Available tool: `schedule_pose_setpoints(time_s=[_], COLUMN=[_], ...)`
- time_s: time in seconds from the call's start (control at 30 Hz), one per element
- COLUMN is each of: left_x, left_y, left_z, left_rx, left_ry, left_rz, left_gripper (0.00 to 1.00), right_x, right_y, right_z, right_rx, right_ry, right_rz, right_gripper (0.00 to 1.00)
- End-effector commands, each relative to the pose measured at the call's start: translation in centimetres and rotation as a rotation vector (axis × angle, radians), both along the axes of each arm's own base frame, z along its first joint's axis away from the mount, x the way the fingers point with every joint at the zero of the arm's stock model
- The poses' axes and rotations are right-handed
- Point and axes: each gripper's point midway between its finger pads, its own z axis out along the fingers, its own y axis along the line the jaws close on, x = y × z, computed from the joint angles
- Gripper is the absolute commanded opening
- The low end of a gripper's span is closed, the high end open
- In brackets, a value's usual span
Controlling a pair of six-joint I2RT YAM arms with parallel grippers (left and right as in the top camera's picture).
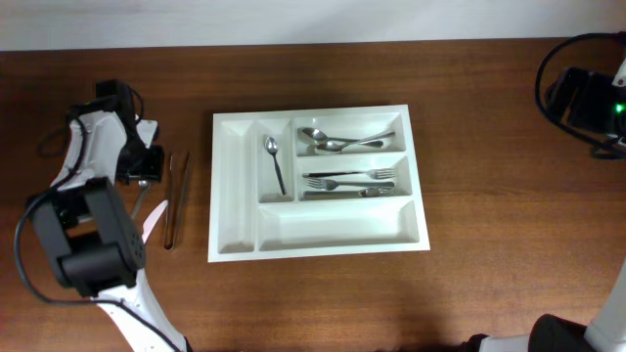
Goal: Pack container
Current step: 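Grasp the second small spoon with the left gripper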
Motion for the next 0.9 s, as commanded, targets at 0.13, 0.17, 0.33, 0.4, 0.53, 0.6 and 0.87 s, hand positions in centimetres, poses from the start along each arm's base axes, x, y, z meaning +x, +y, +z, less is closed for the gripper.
schedule_pose_setpoints(time_s=[0.13, 0.17, 0.33, 0.4, 0.53, 0.6, 0.87], left_x=[-0.1, 0.1, 0.6, 0.7, -0.1, -0.6, -2.0], left_y=[1.3, 1.4, 1.4, 1.3, 1.6, 1.9, 2.4], left_z=[-2.1, -2.1, -2.2, -2.4, -2.8, -3.0, -3.5], left_rx=[0.069, 0.071, 0.076, 0.084, 0.156, 0.19, 0.257], left_ry=[0.033, 0.027, 0.009, 0.004, 0.028, 0.044, 0.048], left_rz=[0.025, 0.023, 0.022, 0.025, 0.055, 0.064, 0.204], left_gripper=[0.55, 0.55, 0.5, 0.47, 0.45, 0.44, 0.32], right_x=[-0.3, -0.3, -0.3, -0.3, -0.3, -0.3, -0.3], right_y=[0.2, 0.2, 0.2, 0.2, 0.2, 0.2, 0.2], right_z=[0.7, 0.8, 0.7, 0.8, 0.7, 0.7, 0.8], right_rx=[-0.003, -0.003, -0.003, -0.003, -0.003, -0.003, -0.003], right_ry=[-0.022, -0.022, -0.022, -0.022, -0.022, -0.022, -0.022], right_rz=[0.005, 0.005, 0.005, 0.005, 0.005, 0.005, 0.005], right_gripper=[0.99, 0.99, 0.99, 0.99, 0.99, 0.99, 0.99])
